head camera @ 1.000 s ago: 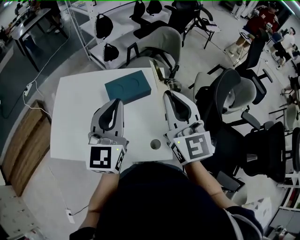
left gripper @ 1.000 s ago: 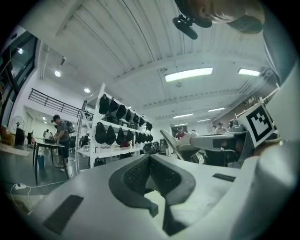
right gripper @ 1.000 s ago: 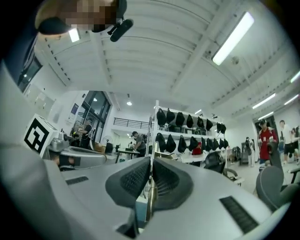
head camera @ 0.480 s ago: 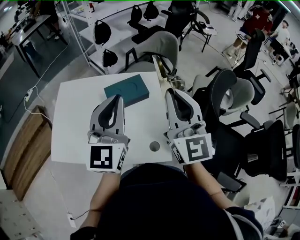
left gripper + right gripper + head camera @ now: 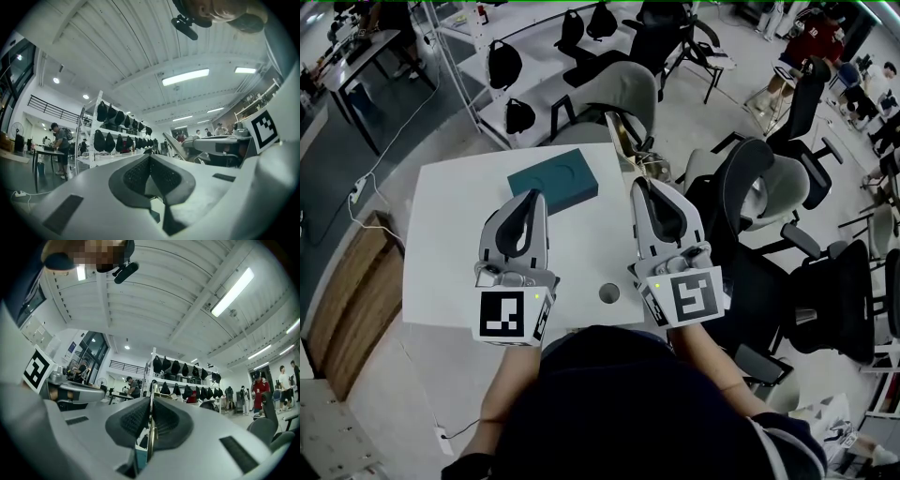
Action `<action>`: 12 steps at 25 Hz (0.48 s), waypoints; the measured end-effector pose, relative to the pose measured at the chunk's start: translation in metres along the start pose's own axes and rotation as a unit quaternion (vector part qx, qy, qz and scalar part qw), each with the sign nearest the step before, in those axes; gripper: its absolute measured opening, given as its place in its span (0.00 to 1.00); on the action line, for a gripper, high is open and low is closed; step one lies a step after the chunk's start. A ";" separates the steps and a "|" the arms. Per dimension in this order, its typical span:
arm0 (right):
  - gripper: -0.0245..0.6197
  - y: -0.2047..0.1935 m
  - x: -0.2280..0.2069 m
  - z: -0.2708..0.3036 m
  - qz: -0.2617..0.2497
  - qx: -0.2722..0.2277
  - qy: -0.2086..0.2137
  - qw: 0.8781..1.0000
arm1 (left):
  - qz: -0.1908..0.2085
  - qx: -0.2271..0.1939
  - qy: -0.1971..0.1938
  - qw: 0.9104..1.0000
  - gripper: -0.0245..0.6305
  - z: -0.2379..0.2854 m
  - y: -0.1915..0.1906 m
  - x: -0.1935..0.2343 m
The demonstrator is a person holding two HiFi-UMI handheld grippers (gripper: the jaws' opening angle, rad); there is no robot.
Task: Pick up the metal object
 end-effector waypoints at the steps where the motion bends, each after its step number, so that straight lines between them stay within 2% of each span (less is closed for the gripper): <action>1: 0.09 0.000 -0.001 0.000 0.001 0.000 0.001 1.000 | -0.002 -0.002 0.001 1.000 0.07 0.001 0.001 0.000; 12: 0.10 -0.005 -0.008 0.000 0.010 0.002 0.015 1.000 | 0.004 0.002 0.010 1.000 0.07 0.003 -0.001 -0.007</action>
Point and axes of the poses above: the fingertips, and each gripper's own axes: z forward along the fingers, x to its left, y out of its top, the point moved 3 cm from there along -z, backward along the fingers, and after that the axes turned 5 degrees about z, right-handed, at the moved point
